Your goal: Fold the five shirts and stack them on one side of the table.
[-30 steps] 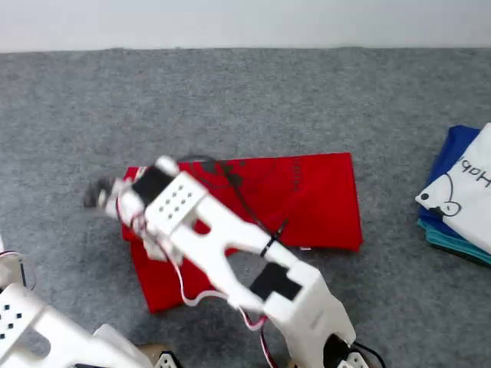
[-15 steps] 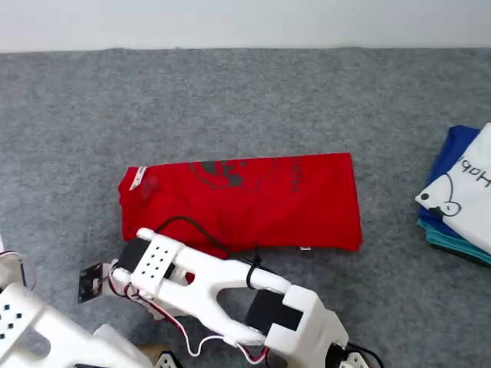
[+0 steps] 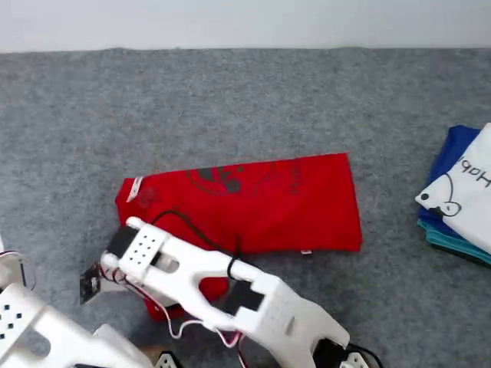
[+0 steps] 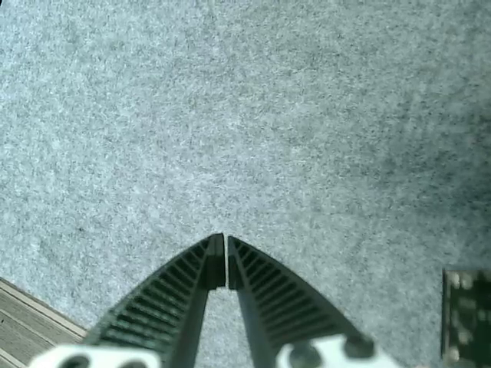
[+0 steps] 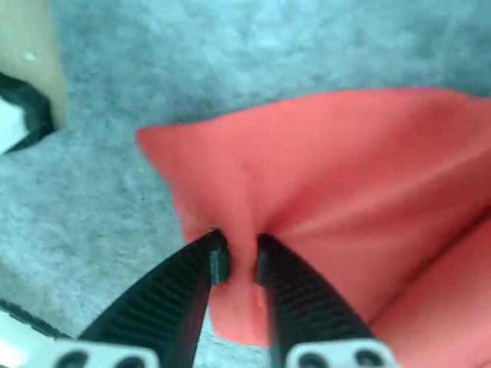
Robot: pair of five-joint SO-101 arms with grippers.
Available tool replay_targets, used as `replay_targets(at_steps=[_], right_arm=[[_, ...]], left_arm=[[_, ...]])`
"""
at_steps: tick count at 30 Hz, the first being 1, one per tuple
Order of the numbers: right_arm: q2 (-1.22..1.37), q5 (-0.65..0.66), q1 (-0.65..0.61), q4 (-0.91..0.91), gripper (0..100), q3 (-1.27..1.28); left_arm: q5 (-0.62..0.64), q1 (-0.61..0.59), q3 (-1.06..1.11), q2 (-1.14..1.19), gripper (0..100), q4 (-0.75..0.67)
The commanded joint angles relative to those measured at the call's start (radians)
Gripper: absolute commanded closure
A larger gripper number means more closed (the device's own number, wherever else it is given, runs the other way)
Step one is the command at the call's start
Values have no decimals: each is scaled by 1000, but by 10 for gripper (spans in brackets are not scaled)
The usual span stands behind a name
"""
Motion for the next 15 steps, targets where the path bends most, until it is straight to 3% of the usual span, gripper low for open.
replay_targets(at_steps=[1,6,15], right_arm=[[62,-2,35,68,987,-172],[93,-5,104,137,988,-358],[-45,-6,205,125,988,-390]], left_arm=[[-6,-8,-8,-20,985,-15],[-6,-8,-8,-20,985,-15],[-6,-8,-5,-20,985,-15]])
